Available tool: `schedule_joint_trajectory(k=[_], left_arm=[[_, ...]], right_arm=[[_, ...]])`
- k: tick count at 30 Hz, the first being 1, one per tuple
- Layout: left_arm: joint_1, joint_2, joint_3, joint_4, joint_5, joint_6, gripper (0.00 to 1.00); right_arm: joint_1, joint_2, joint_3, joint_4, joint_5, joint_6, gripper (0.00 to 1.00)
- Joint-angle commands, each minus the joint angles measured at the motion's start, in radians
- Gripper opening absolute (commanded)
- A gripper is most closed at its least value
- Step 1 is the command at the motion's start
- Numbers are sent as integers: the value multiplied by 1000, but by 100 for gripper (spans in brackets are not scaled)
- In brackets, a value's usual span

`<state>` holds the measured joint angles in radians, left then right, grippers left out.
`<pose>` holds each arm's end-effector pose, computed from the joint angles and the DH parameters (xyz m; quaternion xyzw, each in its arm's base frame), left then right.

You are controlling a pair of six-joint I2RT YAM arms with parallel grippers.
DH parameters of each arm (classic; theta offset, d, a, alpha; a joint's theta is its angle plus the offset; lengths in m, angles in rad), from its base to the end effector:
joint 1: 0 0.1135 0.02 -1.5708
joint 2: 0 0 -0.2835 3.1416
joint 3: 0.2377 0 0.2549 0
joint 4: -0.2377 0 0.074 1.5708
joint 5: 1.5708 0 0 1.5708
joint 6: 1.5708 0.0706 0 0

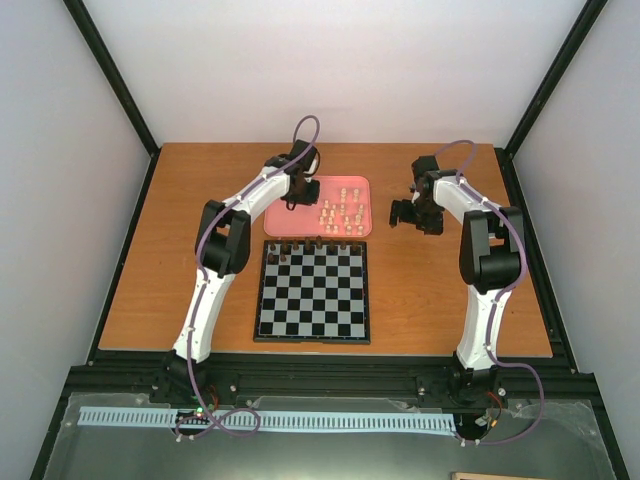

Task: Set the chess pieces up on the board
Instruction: Pick up the chess piece from the storage box, then place the chess piece on the chessboard.

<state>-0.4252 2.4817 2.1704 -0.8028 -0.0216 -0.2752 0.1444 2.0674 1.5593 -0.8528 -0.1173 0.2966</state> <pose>0.5125 -0.2304 0.1388 0.0705 0.9714 -0.0678 0.2162 0.4251 0.0702 0.1537 0.0694 0.9904 0.0798 0.0893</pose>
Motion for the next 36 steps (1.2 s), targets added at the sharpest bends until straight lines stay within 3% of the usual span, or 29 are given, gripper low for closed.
schedule_joint_trajectory(k=[1, 9, 15, 25, 36], left_arm=[[9, 15, 49, -1, -1, -12, 13], [11, -1, 46, -9, -12, -9, 1], [11, -80, 13, -38, -21, -2, 1], [10, -434, -270, -37, 25, 26, 1], [-58, -786, -708, 34, 107, 60, 1]], right_arm=[[-5, 17, 27, -18, -3, -6, 100], [-4, 17, 25, -15, -7, -5, 100], [-4, 7, 19, -8, -8, -4, 100], [-4, -23, -39, 34, -23, 6, 100], [-3, -56, -72, 49, -9, 2, 100]])
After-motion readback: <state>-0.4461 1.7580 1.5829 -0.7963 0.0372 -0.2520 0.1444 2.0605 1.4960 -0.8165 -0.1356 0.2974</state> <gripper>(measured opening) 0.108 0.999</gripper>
